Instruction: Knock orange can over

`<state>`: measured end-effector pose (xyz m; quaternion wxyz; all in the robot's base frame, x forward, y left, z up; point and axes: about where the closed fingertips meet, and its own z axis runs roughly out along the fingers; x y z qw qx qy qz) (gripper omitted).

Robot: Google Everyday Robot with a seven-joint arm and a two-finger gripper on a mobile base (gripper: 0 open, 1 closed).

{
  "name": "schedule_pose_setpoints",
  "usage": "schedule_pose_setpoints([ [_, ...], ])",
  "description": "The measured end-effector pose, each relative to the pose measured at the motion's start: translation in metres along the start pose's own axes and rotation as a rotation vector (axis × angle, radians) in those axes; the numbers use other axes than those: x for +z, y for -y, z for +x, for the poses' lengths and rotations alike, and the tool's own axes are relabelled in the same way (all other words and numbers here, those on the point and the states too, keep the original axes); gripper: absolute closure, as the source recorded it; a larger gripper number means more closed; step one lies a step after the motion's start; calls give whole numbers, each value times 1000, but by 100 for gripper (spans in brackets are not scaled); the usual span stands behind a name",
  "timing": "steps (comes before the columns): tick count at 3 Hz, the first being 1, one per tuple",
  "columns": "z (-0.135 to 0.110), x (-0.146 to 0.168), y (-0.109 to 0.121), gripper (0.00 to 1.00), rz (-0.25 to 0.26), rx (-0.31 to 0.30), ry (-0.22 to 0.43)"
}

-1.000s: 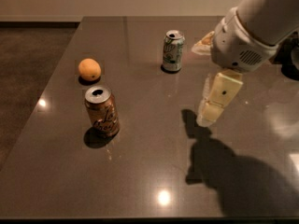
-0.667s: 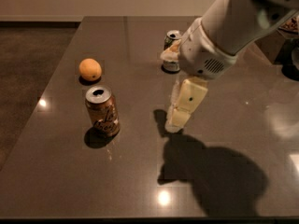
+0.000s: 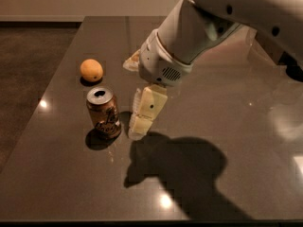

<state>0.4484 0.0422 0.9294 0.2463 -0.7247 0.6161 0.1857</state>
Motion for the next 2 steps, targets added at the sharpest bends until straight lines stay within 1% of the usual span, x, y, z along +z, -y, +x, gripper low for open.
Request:
schedule_pose_setpoints([
  [1, -21, 23, -2, 0, -42, -21, 37],
  [2, -36, 47, -5, 2, -87, -38, 60],
])
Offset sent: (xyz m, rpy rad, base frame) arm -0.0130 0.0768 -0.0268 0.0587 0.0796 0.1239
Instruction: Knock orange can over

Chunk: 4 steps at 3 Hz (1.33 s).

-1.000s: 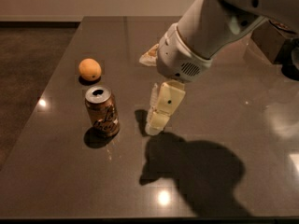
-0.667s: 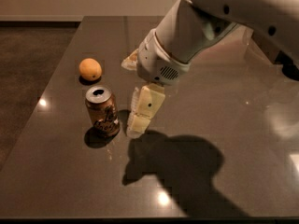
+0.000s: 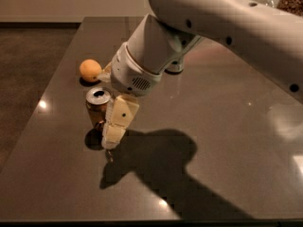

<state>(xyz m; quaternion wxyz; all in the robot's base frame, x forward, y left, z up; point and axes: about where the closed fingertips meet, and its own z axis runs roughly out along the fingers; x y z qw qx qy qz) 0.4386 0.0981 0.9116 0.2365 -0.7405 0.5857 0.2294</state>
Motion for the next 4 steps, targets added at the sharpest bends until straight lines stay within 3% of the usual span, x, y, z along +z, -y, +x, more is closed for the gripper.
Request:
schedule_pose_setpoints([
  [1, -3, 14, 2, 4, -25, 0, 10],
  [2, -3, 15, 5, 22, -35, 8, 21],
  [4, -3, -8, 13, 69, -20, 33, 29],
])
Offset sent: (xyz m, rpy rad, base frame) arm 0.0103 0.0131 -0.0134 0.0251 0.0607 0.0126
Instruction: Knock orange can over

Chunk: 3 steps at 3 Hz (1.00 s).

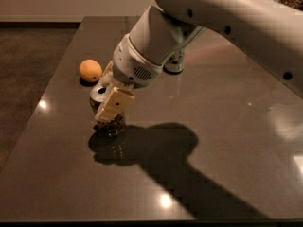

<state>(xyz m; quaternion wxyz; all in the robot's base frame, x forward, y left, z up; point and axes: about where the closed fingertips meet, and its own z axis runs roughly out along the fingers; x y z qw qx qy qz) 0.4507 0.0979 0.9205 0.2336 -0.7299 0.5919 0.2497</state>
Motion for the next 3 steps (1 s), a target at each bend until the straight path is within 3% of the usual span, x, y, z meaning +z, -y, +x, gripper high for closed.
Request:
schedule_pose_setpoints([
  [1, 18, -35, 11, 98, 22, 57, -70],
  [3, 67, -85, 5, 100, 30, 116, -277],
])
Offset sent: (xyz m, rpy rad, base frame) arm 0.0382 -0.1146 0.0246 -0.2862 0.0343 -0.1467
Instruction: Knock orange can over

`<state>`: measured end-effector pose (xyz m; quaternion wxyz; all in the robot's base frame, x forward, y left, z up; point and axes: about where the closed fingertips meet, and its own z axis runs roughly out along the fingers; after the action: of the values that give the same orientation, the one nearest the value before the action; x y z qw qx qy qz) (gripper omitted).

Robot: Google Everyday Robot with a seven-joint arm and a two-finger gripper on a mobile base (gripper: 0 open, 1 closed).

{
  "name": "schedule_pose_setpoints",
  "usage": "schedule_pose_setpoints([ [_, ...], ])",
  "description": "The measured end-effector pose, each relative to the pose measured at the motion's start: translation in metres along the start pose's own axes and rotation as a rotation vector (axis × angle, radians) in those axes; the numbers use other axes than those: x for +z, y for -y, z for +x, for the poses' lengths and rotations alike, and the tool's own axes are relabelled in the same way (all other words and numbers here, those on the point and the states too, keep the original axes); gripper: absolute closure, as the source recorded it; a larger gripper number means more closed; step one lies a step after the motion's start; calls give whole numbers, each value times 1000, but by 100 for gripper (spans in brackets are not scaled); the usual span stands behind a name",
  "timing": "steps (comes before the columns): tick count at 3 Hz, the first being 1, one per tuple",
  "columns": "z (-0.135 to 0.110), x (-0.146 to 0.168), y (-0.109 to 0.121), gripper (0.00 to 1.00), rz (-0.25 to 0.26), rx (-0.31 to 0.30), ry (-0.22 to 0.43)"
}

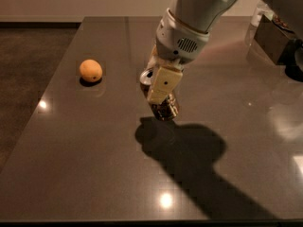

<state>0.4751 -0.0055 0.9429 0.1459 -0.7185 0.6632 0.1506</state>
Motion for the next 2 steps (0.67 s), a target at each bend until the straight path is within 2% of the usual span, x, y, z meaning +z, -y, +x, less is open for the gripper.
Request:
schedule_pose_setpoints([
  [1, 23, -7, -6, 100, 16, -6, -112],
  [2, 36, -2, -10, 100, 33, -24, -208],
])
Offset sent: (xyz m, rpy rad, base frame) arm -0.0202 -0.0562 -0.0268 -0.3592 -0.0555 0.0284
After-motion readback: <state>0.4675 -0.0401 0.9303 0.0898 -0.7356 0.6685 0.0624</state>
